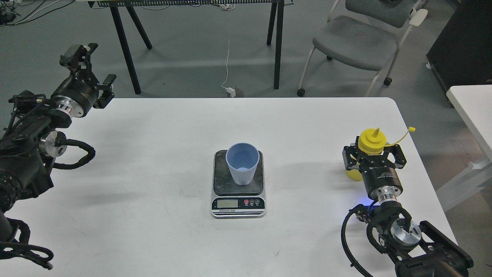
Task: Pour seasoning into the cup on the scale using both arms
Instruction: 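Set the yellow bottle down on the table and open the right gripper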
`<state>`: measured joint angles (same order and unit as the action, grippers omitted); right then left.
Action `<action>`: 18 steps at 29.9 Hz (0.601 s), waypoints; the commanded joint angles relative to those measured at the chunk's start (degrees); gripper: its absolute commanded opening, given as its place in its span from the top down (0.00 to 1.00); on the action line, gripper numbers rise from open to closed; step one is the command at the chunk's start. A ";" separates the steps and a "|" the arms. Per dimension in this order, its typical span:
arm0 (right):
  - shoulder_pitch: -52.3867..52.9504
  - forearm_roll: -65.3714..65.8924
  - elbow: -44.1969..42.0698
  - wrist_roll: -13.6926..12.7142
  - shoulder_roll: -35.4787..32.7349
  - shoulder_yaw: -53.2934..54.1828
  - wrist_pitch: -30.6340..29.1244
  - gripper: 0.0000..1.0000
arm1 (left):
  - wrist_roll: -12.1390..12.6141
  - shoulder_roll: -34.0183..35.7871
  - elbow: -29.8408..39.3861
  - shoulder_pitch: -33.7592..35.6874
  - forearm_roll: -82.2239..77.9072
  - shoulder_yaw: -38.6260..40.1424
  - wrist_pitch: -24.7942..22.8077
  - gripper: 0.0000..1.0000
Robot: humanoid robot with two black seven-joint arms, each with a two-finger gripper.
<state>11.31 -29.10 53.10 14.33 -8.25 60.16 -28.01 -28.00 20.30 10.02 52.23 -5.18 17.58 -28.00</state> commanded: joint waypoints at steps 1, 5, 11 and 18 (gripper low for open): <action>0.03 0.00 -0.02 0.09 -0.01 -0.13 0.01 0.88 | 0.00 0.09 0.00 0.06 -0.01 0.00 0.00 0.01; -0.24 0.18 0.07 0.26 -0.01 -0.21 0.01 0.78 | 0.00 0.17 0.00 -0.03 -0.01 0.00 0.00 0.01; -0.76 0.27 0.33 0.26 -0.18 -0.13 0.01 0.00 | 0.00 0.00 0.00 -0.11 -0.01 0.00 0.00 0.01; -2.60 0.18 1.04 -0.18 -1.59 -0.39 0.01 0.00 | 0.00 0.26 0.00 -0.03 -0.01 0.00 0.00 0.01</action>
<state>9.38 -28.88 53.93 14.28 -9.05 60.18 -28.01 -28.00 20.48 10.02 52.13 -5.18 17.58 -28.00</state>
